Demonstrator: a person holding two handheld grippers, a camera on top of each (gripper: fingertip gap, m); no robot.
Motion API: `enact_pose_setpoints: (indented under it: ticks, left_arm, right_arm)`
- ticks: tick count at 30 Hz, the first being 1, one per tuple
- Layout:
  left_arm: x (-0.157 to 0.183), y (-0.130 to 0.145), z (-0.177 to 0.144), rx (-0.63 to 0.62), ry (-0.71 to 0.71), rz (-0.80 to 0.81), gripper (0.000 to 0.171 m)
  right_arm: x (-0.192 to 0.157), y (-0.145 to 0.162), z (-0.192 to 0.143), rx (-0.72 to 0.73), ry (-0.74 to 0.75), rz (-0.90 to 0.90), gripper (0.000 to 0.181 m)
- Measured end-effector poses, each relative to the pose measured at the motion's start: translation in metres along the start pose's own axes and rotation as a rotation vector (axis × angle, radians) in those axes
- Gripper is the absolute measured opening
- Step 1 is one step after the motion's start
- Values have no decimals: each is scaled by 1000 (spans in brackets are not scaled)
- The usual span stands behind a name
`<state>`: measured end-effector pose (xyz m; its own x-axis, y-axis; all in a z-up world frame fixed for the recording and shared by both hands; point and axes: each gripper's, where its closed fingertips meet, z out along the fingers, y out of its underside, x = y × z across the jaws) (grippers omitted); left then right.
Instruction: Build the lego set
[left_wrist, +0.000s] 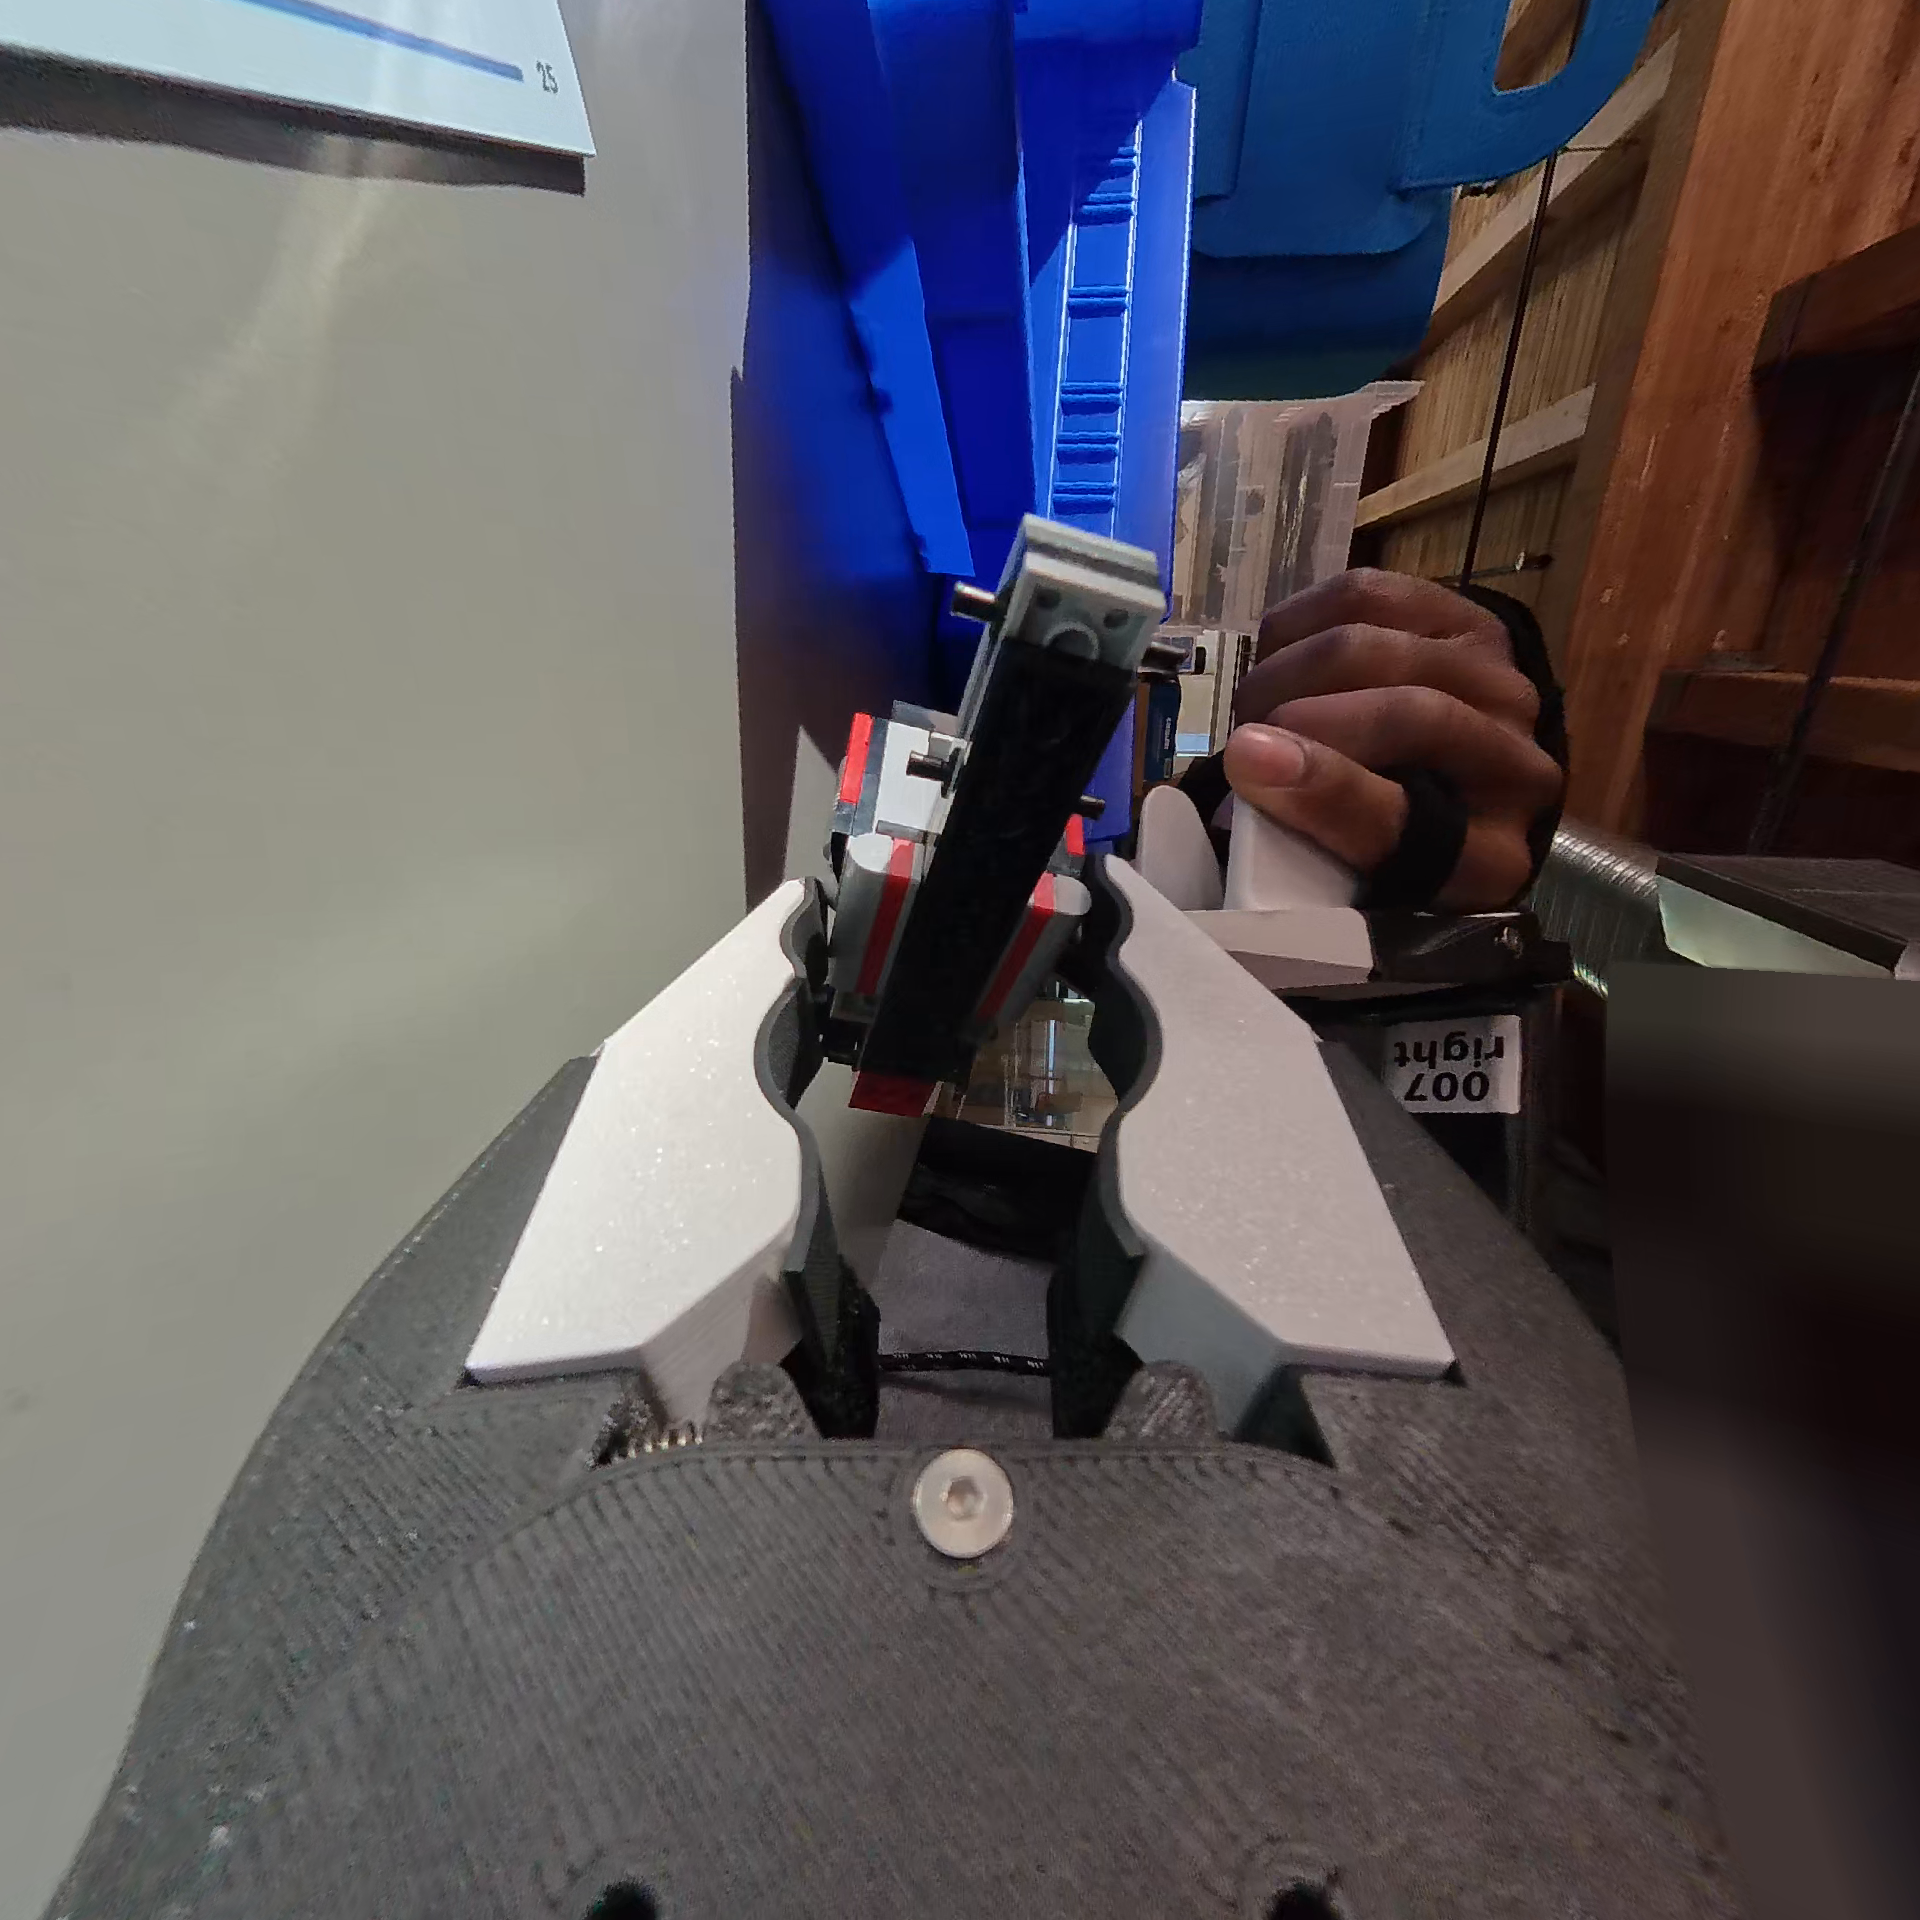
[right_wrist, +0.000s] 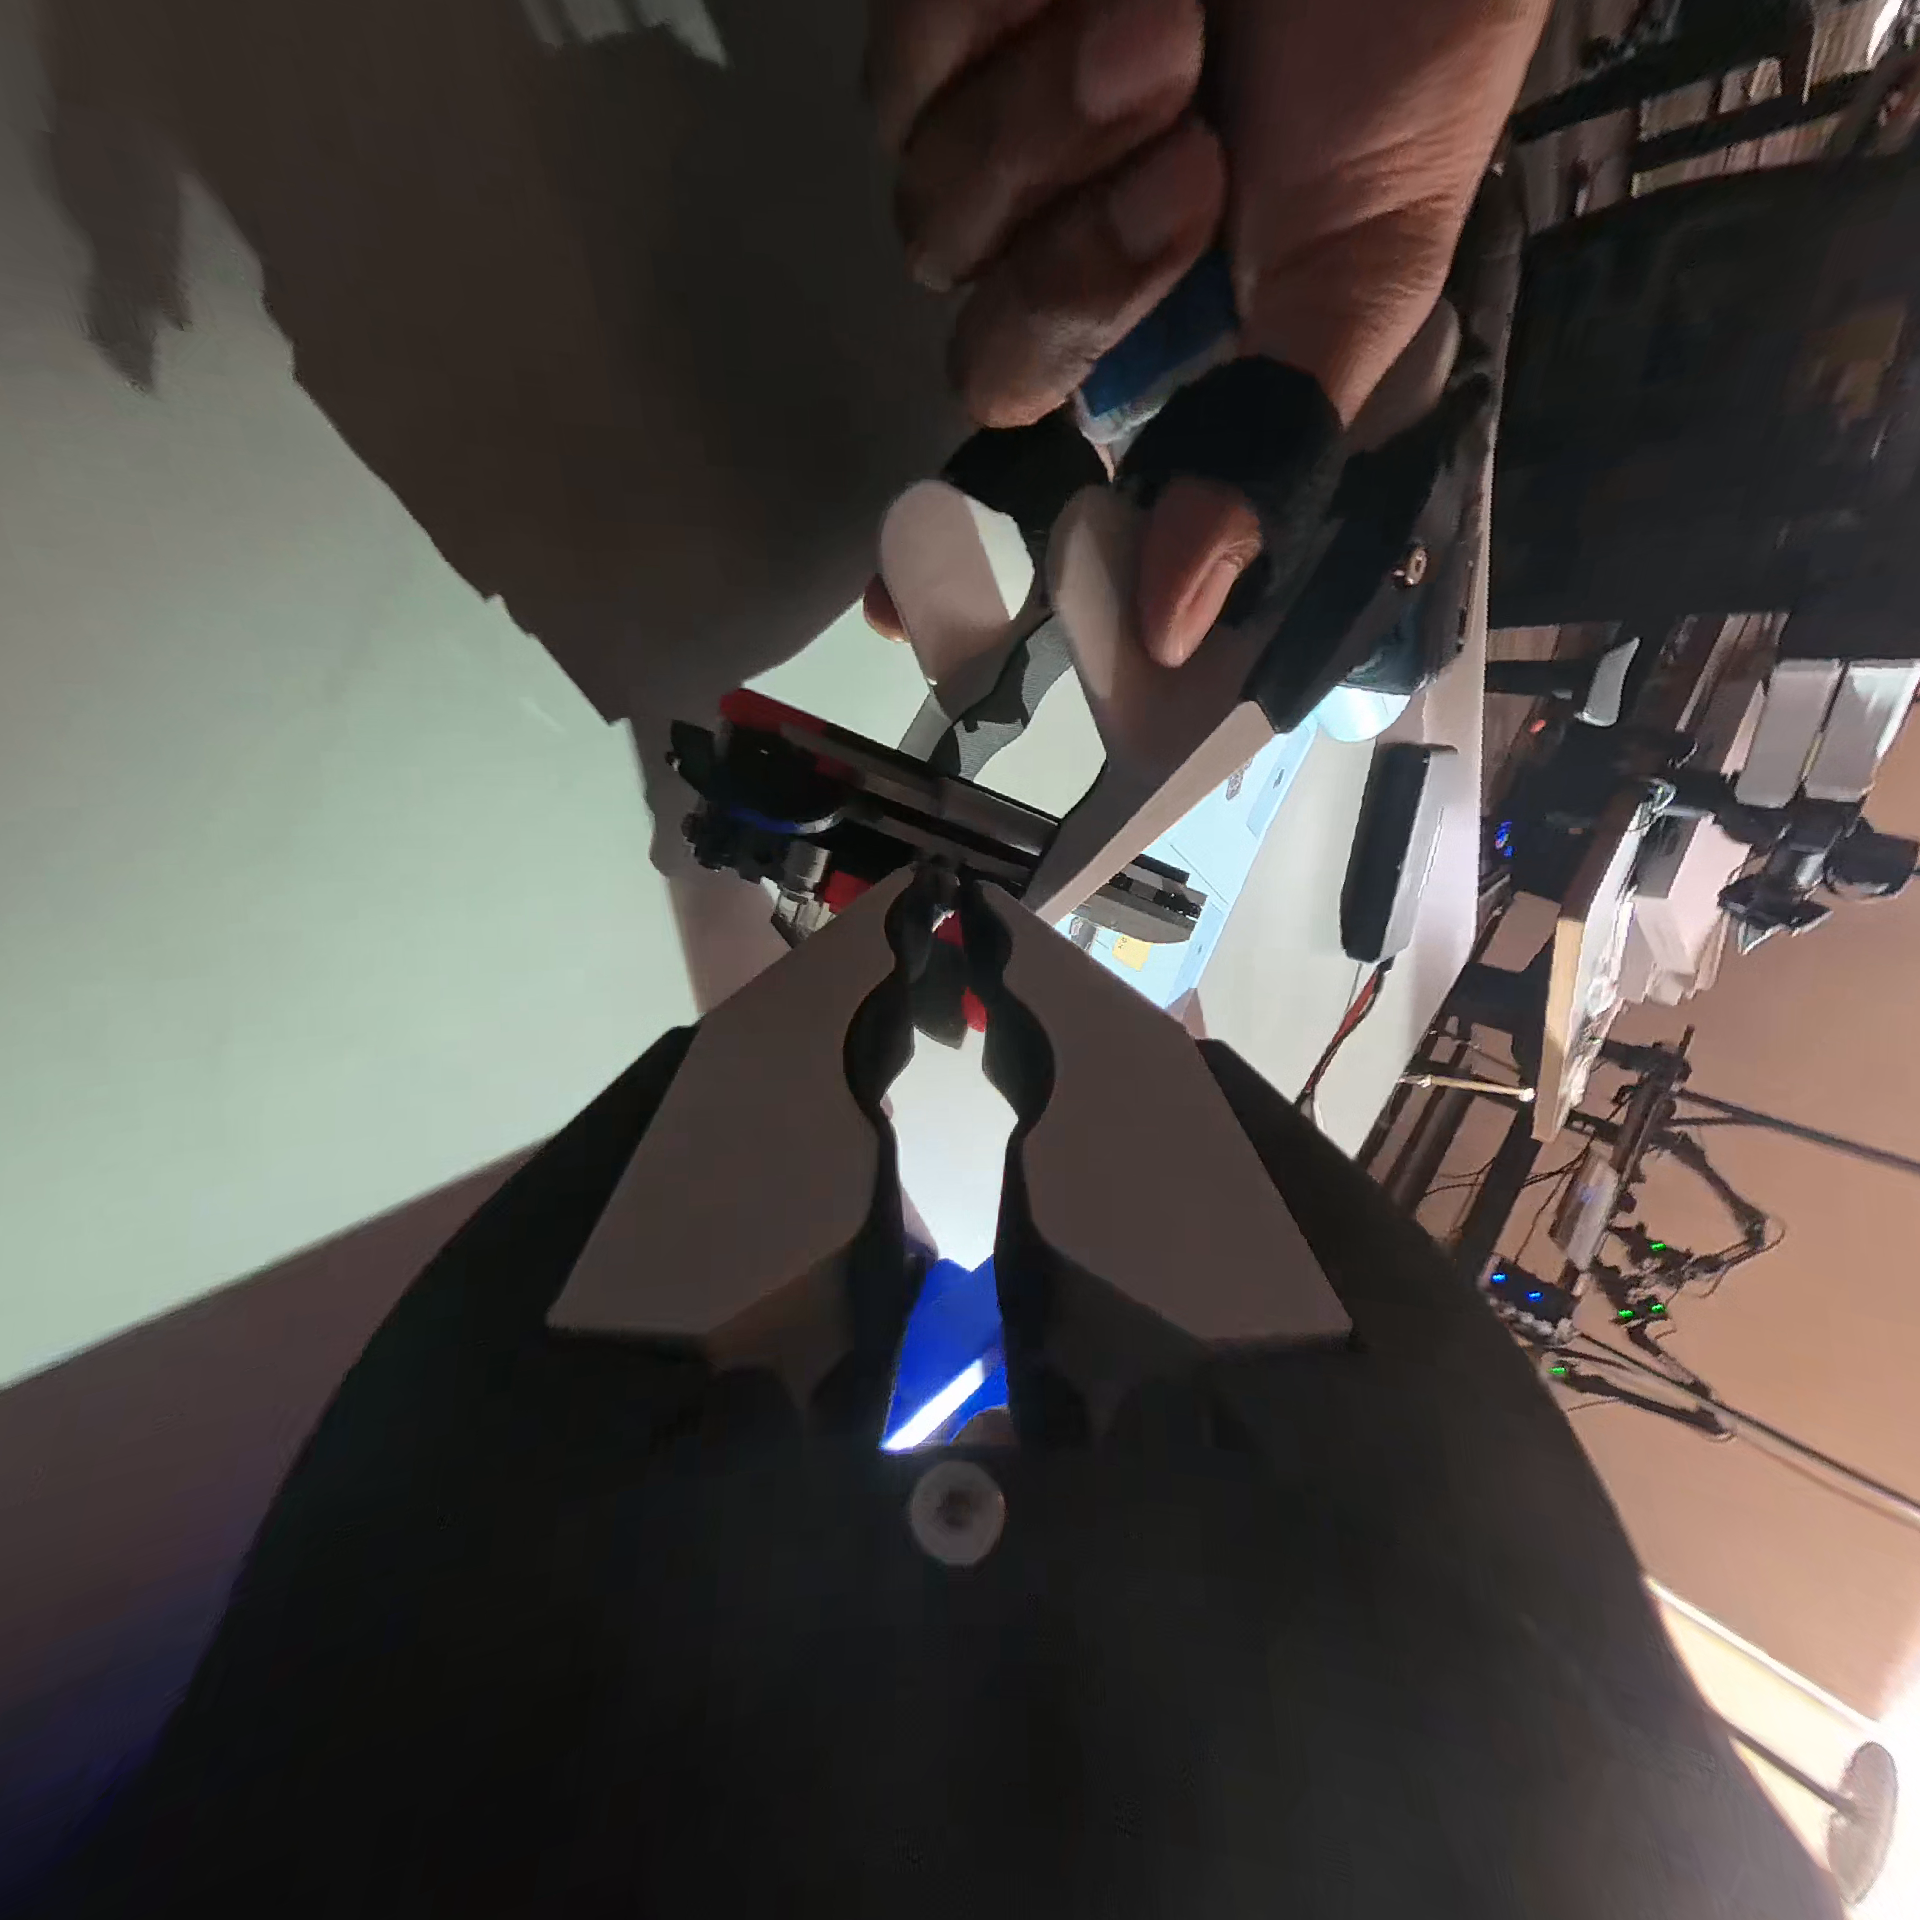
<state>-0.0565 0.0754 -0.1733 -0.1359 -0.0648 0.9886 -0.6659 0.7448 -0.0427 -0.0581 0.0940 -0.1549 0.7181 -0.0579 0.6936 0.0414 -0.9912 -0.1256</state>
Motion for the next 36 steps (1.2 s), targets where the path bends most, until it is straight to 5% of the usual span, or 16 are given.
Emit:
enact_pose_setpoints:
  ticks: [36]
  left_arm:
    - [-4,-1,1,42,-26,-29,50]
  right_arm:
    - [-3,-5,10,16,68,-152,0]
